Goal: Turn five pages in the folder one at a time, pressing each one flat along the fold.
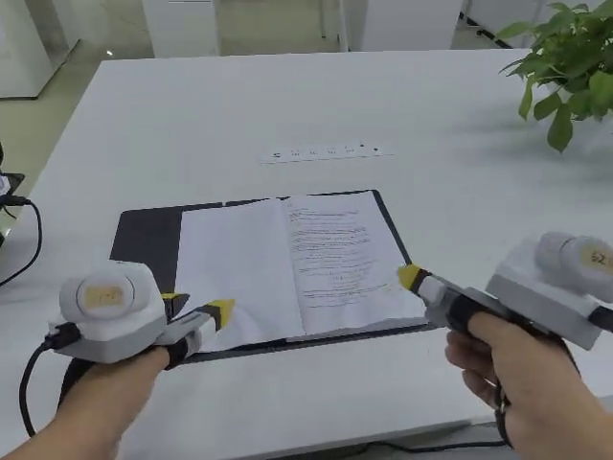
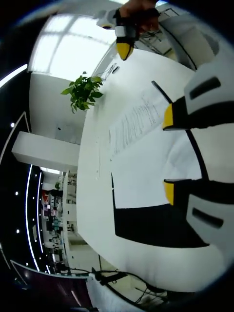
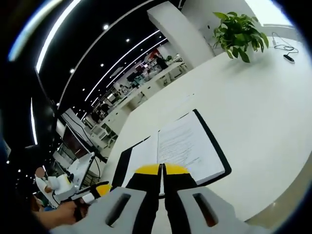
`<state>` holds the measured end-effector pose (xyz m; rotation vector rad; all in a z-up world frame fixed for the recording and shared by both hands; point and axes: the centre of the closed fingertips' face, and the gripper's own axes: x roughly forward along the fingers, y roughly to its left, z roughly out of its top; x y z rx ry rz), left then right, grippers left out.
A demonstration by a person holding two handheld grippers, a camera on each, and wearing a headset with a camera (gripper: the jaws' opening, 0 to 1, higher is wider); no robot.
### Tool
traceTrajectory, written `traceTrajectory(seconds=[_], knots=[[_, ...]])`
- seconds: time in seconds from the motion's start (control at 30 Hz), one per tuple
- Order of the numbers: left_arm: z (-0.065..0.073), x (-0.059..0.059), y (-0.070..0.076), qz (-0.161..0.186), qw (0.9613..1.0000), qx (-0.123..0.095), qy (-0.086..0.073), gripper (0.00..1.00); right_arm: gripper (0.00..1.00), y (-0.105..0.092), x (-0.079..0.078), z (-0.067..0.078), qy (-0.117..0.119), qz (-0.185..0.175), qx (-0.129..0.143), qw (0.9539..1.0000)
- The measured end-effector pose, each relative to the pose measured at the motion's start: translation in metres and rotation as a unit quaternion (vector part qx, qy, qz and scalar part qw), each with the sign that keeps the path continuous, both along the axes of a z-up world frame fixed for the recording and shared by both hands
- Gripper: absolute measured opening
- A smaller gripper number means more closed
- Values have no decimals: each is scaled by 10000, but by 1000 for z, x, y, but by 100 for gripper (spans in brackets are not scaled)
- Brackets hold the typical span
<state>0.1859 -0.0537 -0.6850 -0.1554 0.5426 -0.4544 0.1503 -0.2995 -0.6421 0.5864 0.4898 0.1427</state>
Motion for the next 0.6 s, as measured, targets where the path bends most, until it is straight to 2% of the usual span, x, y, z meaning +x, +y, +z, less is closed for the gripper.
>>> traceTrajectory(seconds=[0.03, 0.07, 0.13, 0.2, 0.23, 0.3, 0.33, 0.37, 0.4, 0.43, 0.47, 0.5, 0.53, 0.57, 0.6], knots=[[4, -3, 1, 67, 10000, -18, -21, 44, 1, -4, -1, 0, -8, -40, -55, 10000], [11, -5, 5, 174, 9998, -13, -94, 45, 7, -7, -1, 0, -16, -40, -123, 9999], [23, -6, 13, 348, 9989, -11, -327, 45, 19, -13, -1, -2, -51, -79, -223, 9997], [29, -12, 18, 428, 9984, 11, -359, 46, 30, -18, -3, -8, 0, -115, -369, 9993], [32, -13, 21, 469, 9981, 17, -388, 49, 34, -20, -4, -12, 23, -97, -553, 9984], [35, -15, 26, 551, 9976, -19, -420, 57, 46, -22, -3, -14, 0, -6, -824, 9966], [36, -17, 28, 597, 9974, -36, -407, 65, 52, -21, -3, -14, -42, 87, -1028, 9947], [37, -19, 33, 697, 9967, 44, -406, 69, 60, -21, -2, -15, -67, 154, -1146, 9933], [37, -20, 39, 777, 9957, 236, -439, 73, 64, -20, -3, -15, -58, 218, -1298, 9913], [39, -21, 47, 855, 9936, 491, -550, 76, 68, -20, -3, -15, -75, 241, -1411, 9897], [41, -22, 51, 922, 9923, 561, -604, 81, 74, -21, -3, -14, -118, 281, -1531, 9877], [43, -24, 54, 1058, 9913, 481, -612, 88, 79, -19, -2, -14, -159, 331, -1598, 9865], [44, -24, 57, 1177, 9903, 391, -625, 99, 85, -18, -1, -14, -213, 396, -1697, 9845], [44, -29, 59, 1222, 9906, 287, -537, 99, 94, -18, -1, -15, -235, 421, -1762, 9832], [44, -30, 61, 1247, 9903, 294, -538, 99, 100, -17, 0, -15, -268, 444, -1830, 9818]])
